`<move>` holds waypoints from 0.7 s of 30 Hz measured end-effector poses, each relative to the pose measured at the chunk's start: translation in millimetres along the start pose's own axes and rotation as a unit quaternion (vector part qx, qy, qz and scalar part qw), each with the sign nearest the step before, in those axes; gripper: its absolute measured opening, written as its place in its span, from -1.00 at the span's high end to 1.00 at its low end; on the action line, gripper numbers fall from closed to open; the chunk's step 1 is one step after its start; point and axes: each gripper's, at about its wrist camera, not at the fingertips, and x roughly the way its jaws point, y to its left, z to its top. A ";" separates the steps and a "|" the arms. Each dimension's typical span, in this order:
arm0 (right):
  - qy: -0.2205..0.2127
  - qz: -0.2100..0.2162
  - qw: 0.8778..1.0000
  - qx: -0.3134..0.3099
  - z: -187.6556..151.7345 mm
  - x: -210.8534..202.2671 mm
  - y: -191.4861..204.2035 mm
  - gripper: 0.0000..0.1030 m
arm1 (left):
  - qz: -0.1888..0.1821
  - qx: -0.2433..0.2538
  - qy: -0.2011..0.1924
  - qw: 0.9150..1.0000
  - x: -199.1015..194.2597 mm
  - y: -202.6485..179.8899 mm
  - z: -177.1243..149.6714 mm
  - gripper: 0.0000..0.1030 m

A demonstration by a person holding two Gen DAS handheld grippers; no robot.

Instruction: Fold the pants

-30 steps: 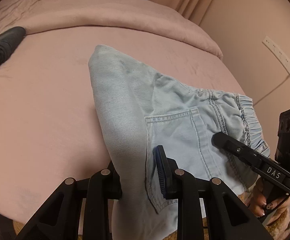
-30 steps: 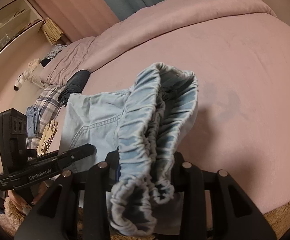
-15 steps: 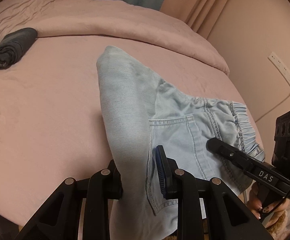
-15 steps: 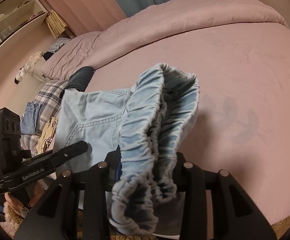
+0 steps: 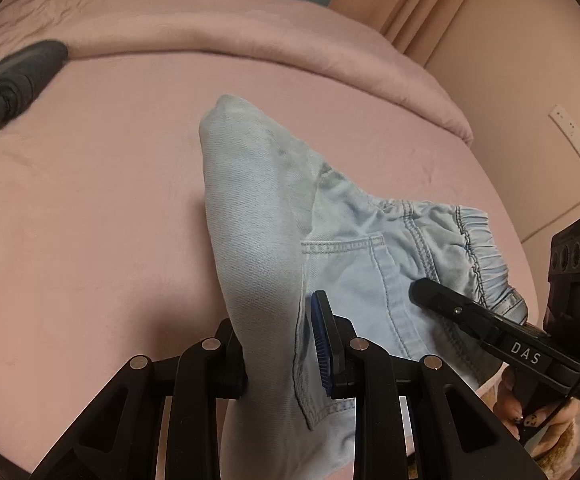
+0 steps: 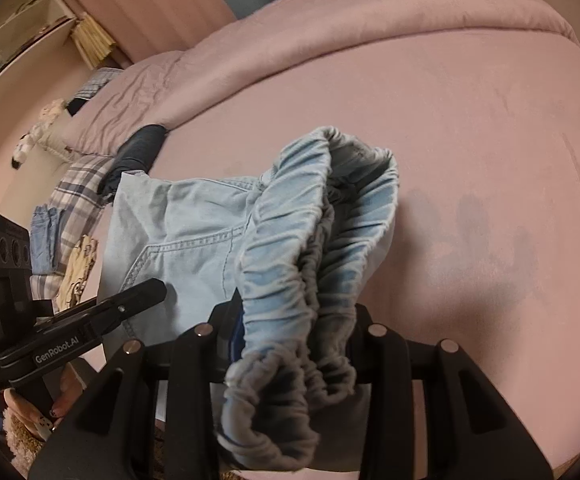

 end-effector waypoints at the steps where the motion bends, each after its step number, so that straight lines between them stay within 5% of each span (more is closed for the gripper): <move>1: 0.007 -0.006 1.000 0.003 -1.2 5.2 -1.8 0.24 | 0.002 -0.003 0.007 1.000 5.6 1.1 -0.8 0.52; 6: 0.043 -0.044 0.998 0.026 -12.4 27.8 -15.9 0.13 | 0.033 -0.011 0.041 0.999 32.7 11.7 -10.3 0.52; 11: 0.048 -0.026 0.997 0.055 -16.2 27.6 -30.4 0.00 | 0.014 -0.032 0.044 0.998 37.1 20.6 -10.9 0.50; 21: 0.031 -0.075 0.996 0.029 -32.2 20.3 -21.3 -0.26 | 0.044 -0.026 0.042 0.998 47.0 16.4 -24.3 0.05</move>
